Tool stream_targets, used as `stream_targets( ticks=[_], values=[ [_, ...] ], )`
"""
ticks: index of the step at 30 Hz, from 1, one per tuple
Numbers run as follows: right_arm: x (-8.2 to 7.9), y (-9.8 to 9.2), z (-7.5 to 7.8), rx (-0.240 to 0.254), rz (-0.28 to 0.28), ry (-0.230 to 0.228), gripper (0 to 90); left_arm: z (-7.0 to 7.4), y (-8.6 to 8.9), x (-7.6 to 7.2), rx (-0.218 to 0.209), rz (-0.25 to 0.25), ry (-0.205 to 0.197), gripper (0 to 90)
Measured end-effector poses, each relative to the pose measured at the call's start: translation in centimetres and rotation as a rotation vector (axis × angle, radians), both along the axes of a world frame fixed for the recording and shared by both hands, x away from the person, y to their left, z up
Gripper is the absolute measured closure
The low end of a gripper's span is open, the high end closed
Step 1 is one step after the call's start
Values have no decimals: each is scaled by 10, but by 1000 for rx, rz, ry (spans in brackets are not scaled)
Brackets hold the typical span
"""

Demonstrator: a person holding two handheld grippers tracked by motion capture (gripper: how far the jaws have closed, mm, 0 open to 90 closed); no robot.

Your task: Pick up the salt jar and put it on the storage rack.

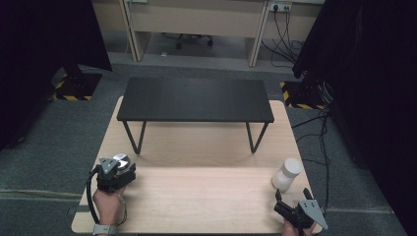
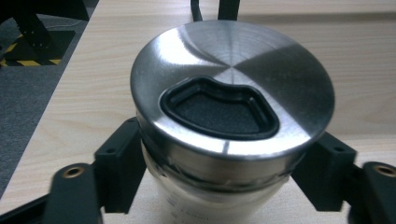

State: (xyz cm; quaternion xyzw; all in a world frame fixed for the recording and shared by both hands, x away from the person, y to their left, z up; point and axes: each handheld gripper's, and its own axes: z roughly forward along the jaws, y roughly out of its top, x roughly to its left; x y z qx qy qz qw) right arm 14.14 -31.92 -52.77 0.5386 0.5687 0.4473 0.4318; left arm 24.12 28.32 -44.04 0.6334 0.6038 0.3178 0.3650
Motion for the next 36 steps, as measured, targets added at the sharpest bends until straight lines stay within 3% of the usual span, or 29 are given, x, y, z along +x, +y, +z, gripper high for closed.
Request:
stream_targets(
  ticks=[13,23,36],
  values=[
    [0,1,0,-10,-3,0,4,5,-1,5,29,-16,24,307],
    [0,2,0,-12,-2,0,4,4,-7,3,27,10,17,311],
    [-1,1,-2,-4,-4,-12,4,5,-7,-2,12,0,11,312]
  ],
)
